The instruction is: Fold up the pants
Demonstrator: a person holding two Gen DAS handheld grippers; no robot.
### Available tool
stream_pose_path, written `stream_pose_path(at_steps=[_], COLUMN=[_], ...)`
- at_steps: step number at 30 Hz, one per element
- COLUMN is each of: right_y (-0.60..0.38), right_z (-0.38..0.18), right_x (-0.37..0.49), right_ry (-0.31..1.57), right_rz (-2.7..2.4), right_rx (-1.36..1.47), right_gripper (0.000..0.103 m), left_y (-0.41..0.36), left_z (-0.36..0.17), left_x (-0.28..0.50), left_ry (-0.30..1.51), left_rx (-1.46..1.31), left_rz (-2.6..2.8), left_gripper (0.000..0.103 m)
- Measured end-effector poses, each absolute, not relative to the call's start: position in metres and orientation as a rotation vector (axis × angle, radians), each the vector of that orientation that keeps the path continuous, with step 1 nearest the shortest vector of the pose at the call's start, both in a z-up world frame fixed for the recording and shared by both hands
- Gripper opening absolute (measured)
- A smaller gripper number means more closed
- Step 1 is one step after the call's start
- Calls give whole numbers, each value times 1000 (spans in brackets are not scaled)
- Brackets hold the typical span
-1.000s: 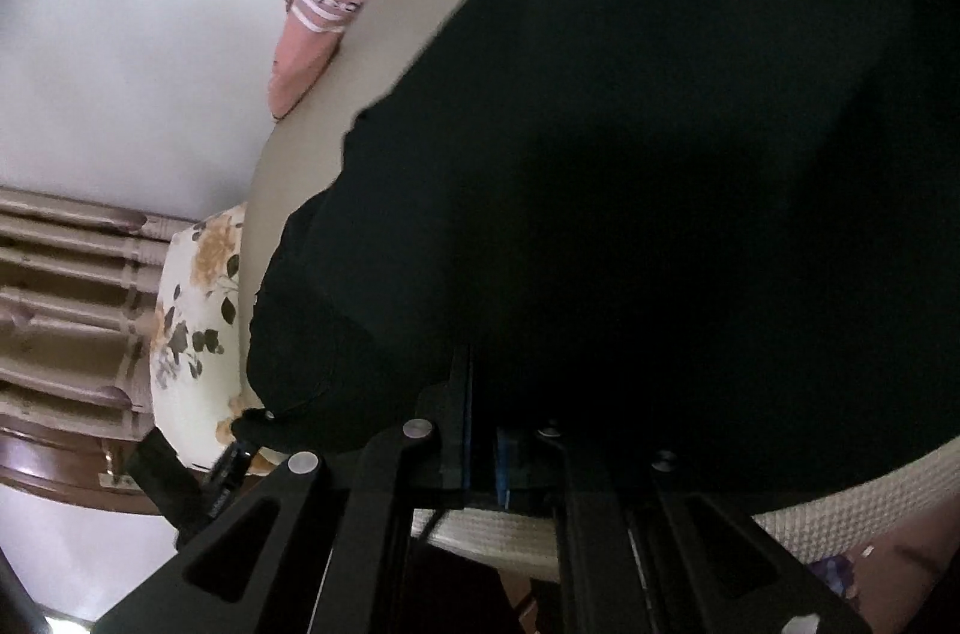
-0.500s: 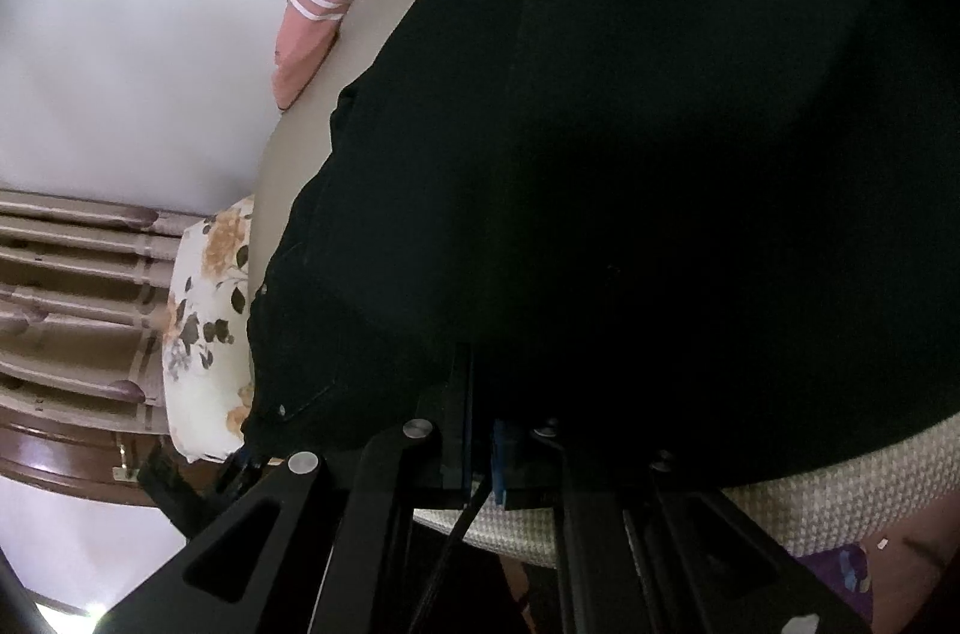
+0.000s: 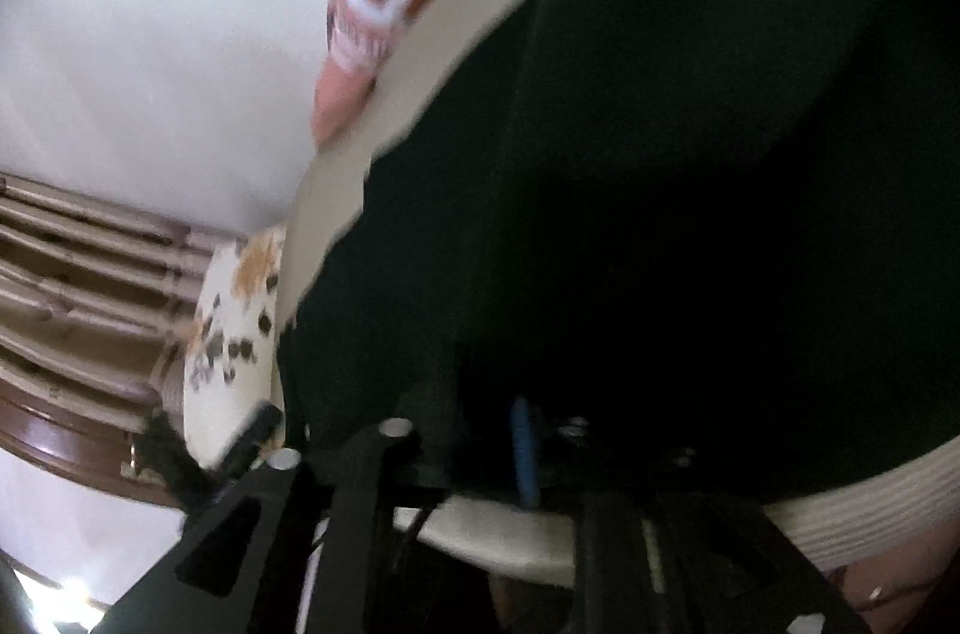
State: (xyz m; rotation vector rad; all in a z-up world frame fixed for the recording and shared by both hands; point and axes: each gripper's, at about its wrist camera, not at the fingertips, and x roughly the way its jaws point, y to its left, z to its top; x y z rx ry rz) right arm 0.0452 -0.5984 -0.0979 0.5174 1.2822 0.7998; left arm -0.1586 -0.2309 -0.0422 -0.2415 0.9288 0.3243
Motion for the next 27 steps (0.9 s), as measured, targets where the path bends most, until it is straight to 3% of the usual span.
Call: stream_pose_path(at_steps=[4,14,17,23,27], right_y=[-644,-758,-777,-813,-844], right_z=[-98,-121,-112,-78,-85], right_x=[91,190,203,178,144], right_ry=[1226,1045,1020,955,965], right_rz=[733,534,478,455,414], right_rx=[579,1033,990,887,893], right_gripper=[25,24,6,5,5], left_y=[-226,-226,-227,-226,-227], left_z=[-51,-53,-54,-55,-57], left_x=[-161,-146,-143,-143,-143], left_ry=[926,959,966,971,969], left_rx=[-271,-244,-235,-223,-204], left_rz=[333,354,359,351,352], left_gripper=[84,85,86,88,90])
